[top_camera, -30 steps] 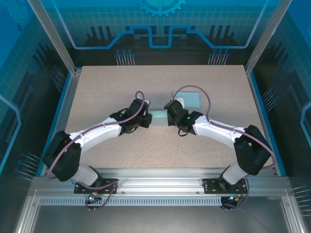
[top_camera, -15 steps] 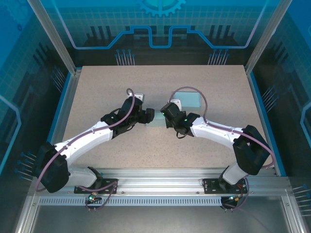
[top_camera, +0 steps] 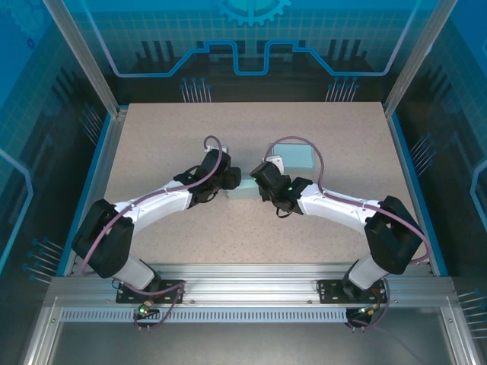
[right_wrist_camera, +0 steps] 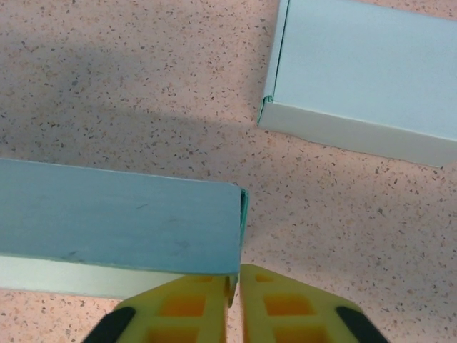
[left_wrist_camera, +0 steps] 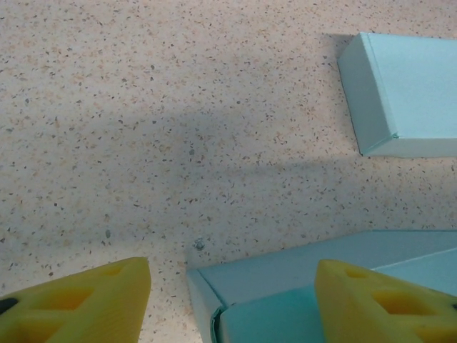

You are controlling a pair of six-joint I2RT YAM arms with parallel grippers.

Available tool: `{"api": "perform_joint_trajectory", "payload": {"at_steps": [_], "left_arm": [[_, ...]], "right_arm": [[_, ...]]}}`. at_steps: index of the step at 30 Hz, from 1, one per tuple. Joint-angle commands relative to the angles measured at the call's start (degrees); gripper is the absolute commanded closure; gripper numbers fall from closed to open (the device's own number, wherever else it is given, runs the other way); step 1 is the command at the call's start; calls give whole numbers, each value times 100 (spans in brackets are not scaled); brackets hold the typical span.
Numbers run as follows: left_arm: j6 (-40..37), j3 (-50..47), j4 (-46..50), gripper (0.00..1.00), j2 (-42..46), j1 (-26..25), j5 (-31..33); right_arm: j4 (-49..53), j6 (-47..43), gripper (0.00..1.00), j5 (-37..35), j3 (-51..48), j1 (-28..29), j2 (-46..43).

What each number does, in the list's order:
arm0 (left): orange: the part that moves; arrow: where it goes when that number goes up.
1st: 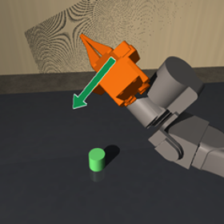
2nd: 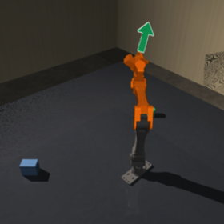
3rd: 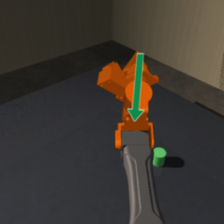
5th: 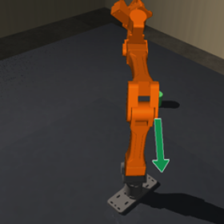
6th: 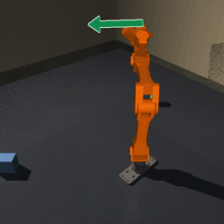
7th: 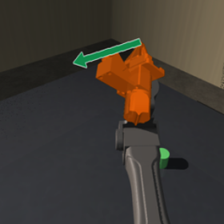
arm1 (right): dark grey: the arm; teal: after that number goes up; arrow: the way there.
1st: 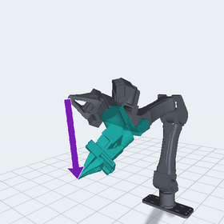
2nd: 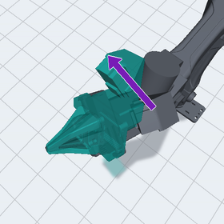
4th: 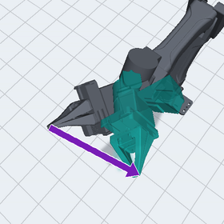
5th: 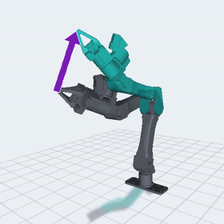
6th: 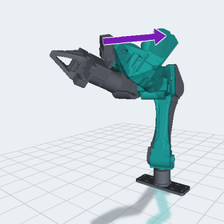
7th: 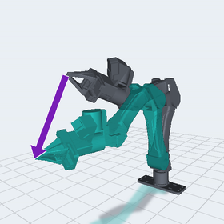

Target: Fold the paper box

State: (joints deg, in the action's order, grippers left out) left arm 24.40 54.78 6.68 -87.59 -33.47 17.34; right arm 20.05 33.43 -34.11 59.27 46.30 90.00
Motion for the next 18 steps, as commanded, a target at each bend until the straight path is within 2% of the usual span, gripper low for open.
{"api": "perform_joint_trajectory", "payload": {"at_steps": [1, 8, 14, 18], "left_arm": [[217, -300, -149, 40, -83, 17, 59], [532, -942, -975, 53, -115, 16, 215], [611, -999, -1243, 56, -397, 15, 333], [618, -987, -1325, 60, -538, 13, 312]], "right_arm": [[408, 62, 80, 20, 24, 71, -44], [482, 2, 67, 243, 71, 80, -403], [567, -167, 59, 520, 282, 71, -557], [572, -230, 45, 748, 397, 63, -679]]}}
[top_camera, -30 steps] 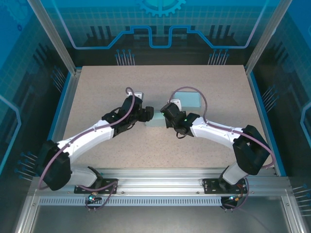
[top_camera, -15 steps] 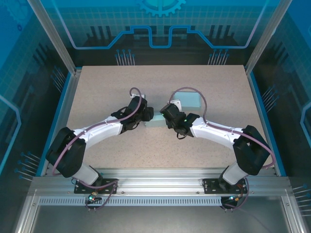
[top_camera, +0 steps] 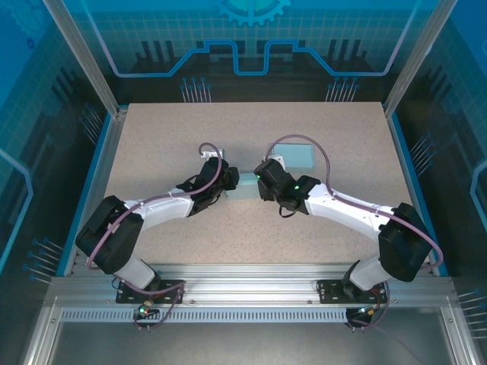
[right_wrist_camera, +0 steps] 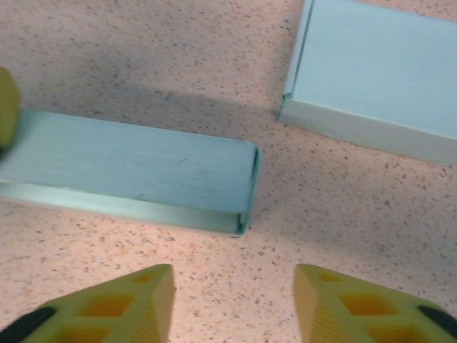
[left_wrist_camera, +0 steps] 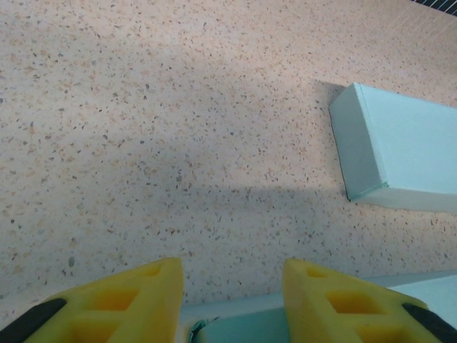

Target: Fold the paper box

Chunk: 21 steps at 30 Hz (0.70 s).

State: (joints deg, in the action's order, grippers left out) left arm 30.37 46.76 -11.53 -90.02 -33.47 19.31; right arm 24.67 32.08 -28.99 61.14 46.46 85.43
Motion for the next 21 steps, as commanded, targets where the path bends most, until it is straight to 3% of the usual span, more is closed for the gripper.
{"api": "perform_joint_trajectory", "payload": {"at_steps": [1, 6, 8, 9, 15, 21], "left_arm": [[22, -199, 481, 60, -321, 13, 111], [45, -246, 424, 61, -367, 15, 102], [39, -273, 406, 62, -381, 8, 109], [40, -273, 406, 62, -390, 10, 113], [51, -306, 380, 64, -452, 13, 98], [74, -296, 382, 64, -482, 15, 93]], "right_arm": [[87, -91, 39, 300, 235, 25, -253], [44, 17, 15, 767, 435, -327, -148], [7, 70, 2, 1012, 546, -495, -27], [3, 71, 0, 1114, 600, -571, 48], [-103, 158, 1, 1847, 769, -1091, 536], [-632, 189, 12, 2703, 374, -1375, 685]]}}
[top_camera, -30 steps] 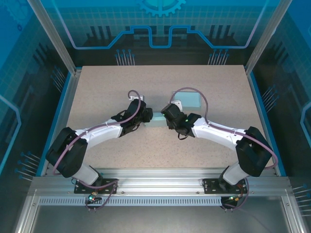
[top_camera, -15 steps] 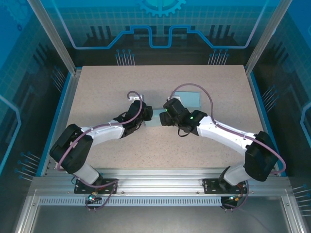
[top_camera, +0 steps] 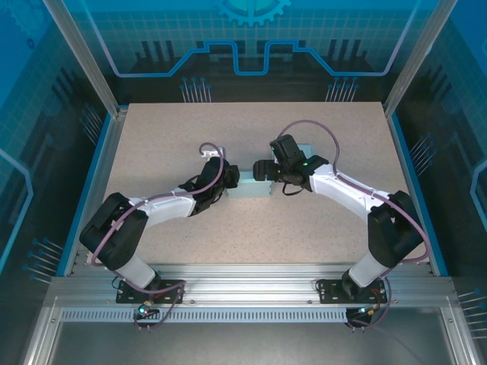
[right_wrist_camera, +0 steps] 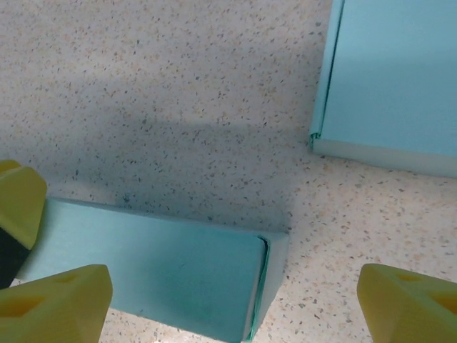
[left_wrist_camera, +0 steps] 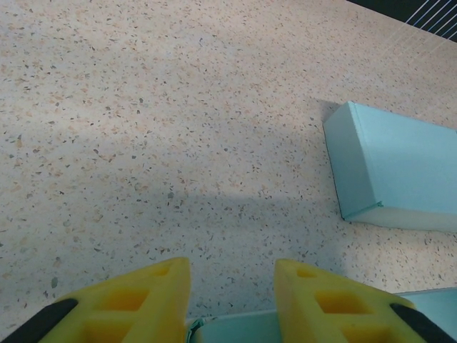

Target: Fold the paper box

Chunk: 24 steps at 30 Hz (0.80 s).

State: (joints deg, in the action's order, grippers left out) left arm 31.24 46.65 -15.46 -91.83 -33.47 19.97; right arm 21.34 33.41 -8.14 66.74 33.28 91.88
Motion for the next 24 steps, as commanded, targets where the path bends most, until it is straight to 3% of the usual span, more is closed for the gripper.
{"api": "perform_joint_trajectory", "payload": {"at_steps": [1, 6, 9, 11, 20, 24], "left_arm": [[-24, -281, 781, 64, -305, 14, 29], [-29, -309, 765, 64, -360, 9, 65], [-48, -381, 680, 65, -367, 34, 63], [-9, -466, 625, 67, -315, 82, -6], [70, -937, 178, 73, 31, 379, -699], [45, -1141, 126, 76, 104, 430, -661]], "right_arm": [[-384, 76, 12, 690, -291, -75, 36], [-794, 216, 24, 830, -795, -193, 35], [-988, 252, 41, 881, -1036, -296, 78], [-1132, 276, 46, 933, -1199, -365, 109], [-1533, 427, 50, 1119, -1512, -465, 347], [-1605, 476, 51, 1173, -1533, -471, 440]]}}
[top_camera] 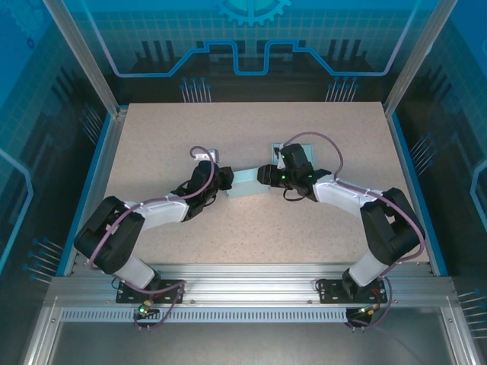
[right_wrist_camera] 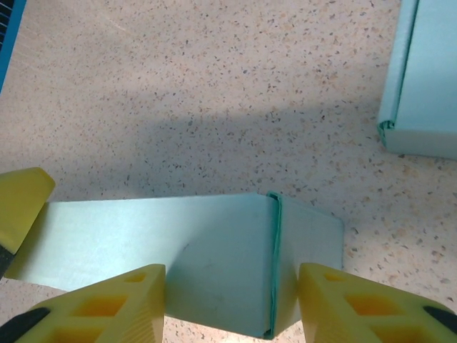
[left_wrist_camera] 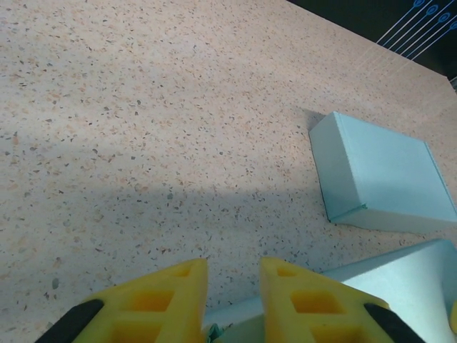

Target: Fold the paper box

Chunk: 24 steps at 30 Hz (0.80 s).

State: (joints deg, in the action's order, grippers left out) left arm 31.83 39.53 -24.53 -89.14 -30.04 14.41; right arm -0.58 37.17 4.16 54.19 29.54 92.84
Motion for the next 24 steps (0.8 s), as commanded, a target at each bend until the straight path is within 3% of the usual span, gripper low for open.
{"api": "perform_joint_trajectory", "payload": {"at_steps": [1, 14, 20, 24], "left_arm": [[-15, -479, 1024, 76, -162, 111, -86], [-127, -877, 396, 79, -457, 206, 167], [-113, -842, 616, 66, -79, 384, 68], [-272, -660, 763, 48, 368, 406, -342]], "right_arm": [[574, 111, 51, -40, -278, -98, 359], [715, 142, 56, -30, -197, -106, 425], [739, 137, 56, 59, -147, -96, 441], [818, 100, 56, 68, -69, -81, 427]]}}
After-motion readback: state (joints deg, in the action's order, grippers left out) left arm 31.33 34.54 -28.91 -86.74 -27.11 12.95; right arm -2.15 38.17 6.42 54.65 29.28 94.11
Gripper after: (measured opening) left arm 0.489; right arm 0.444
